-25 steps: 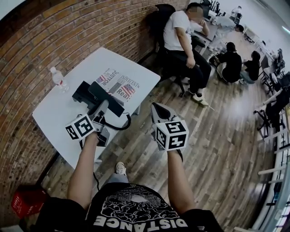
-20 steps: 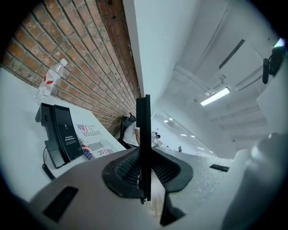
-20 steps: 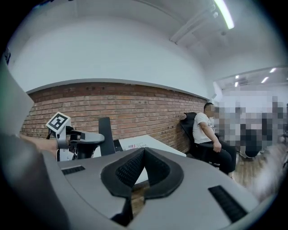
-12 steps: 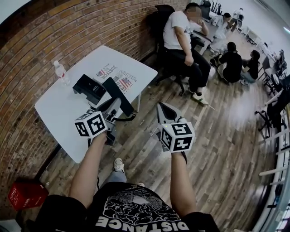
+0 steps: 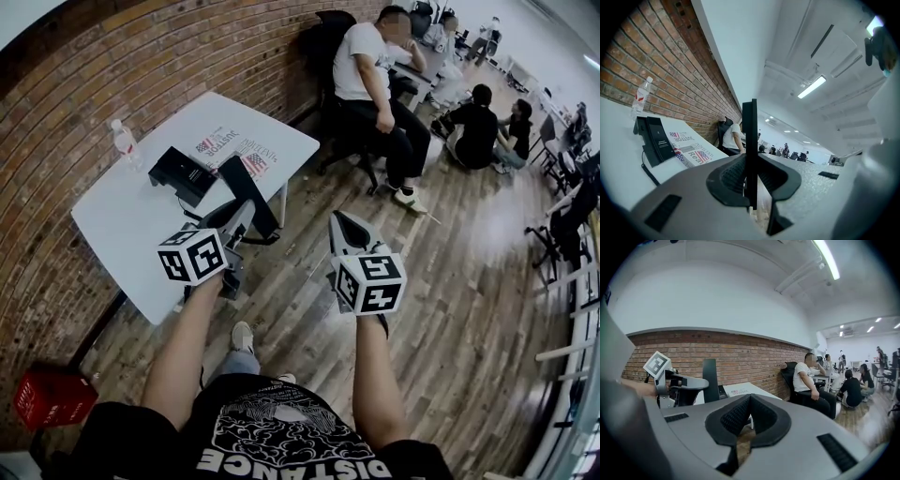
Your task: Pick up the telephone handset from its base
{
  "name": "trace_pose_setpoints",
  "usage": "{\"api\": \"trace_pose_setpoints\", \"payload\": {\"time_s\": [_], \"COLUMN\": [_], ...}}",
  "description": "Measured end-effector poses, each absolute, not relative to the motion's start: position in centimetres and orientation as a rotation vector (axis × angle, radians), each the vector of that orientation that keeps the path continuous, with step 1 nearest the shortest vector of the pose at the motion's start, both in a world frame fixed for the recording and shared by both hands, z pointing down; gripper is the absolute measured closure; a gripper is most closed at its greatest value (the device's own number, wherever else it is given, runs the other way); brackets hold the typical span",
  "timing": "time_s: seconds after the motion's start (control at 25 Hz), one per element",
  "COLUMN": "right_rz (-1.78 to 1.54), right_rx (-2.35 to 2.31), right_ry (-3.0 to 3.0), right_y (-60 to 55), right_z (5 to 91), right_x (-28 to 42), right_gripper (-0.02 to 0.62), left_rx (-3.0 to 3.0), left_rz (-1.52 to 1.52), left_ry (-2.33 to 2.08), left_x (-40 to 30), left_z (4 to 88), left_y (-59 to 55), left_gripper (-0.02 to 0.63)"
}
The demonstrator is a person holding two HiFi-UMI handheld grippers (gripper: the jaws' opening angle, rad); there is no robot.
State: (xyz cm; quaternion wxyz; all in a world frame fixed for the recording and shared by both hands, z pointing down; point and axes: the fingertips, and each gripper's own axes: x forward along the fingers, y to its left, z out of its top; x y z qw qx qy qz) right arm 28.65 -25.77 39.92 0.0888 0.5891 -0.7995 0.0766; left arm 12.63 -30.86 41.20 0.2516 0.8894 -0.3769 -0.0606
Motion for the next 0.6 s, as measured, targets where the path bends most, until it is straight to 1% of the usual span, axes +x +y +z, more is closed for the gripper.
{"api": "trace_pose_setpoints", "payload": {"time_s": [0.6], "right_rz": [0.232], "right_rx": [1.763], "right_ry": [-2.387], "right_y": [-25.8], "right_z": [38.9], "right_x": [28.9], "right_gripper": [0.597], "left_rx": [2.409], "left_rz": [-0.167], "left_ry": [-1.026], "left_x": [12.7], "left_z": [40.4], "left_y": [-31.3], "left_gripper": [0.535]}}
